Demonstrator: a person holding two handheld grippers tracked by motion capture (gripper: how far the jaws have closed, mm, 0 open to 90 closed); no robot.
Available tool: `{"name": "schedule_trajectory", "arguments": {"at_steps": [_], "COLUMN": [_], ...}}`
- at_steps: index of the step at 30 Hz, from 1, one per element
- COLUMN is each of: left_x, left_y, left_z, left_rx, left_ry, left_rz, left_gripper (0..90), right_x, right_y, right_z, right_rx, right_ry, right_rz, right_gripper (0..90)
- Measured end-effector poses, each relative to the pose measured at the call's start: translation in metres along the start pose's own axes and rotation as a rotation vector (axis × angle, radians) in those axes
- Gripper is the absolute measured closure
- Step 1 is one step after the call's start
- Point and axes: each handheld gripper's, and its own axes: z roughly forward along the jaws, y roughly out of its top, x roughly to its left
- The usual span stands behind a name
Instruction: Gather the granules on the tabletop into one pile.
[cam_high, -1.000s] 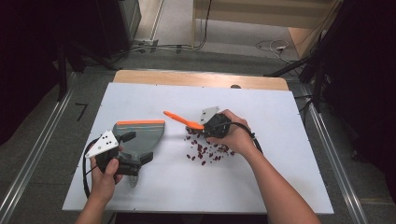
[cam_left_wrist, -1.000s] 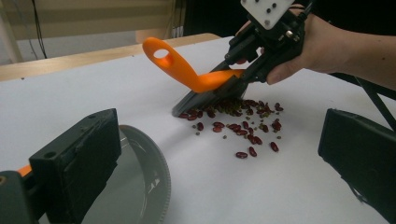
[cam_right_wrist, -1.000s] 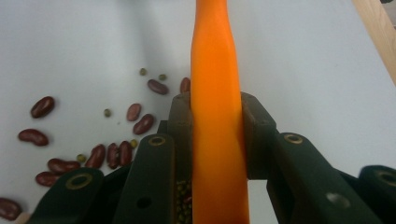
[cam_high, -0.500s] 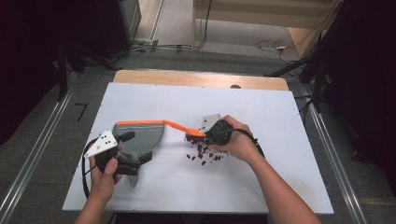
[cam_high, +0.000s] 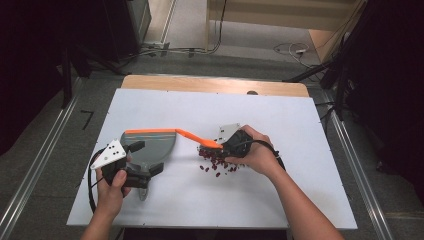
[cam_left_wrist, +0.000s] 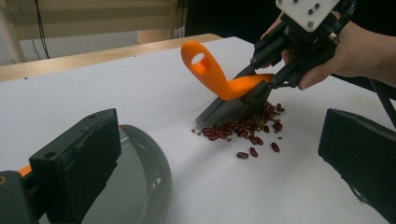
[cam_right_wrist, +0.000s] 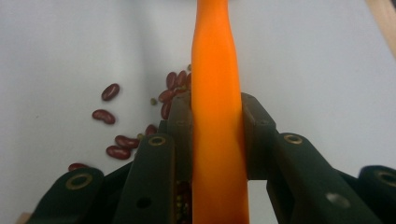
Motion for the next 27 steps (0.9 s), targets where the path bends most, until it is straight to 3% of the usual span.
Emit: {"name": "schedule_trajectory", "arguments": {"at_steps": [10,14,22,27], "left_x": [0.000,0.001,0.001,-0.001], "left_y": [0.000,0.000,0.000,0.000], "left_z": [0.000,-0.001,-0.002,0.000], "left_rx": [-0.002,0.000,-0.004,0.001], "left_ry": [-0.001,0.000,0.002,-0.001], "left_rz": [0.000,-0.001,-0.003,0.002], "left_gripper": [0.0,0.0,0.0,0.0], "right_x": [-0.010,-0.005,0.006,0.011], "right_y": [0.021,0.022,0.016,0.017], "right_z": [0.019,0.024,0.016,0.005], "right_rx": [-0.002,0.009,0.009,0.016], "right_ry": [-0.047,-0.015,0.033,0.003], "right_rz": [-0.051,-0.070,-0.096,-0.105], "right_gripper": [68.9,68.9,69.0,68.9]}}
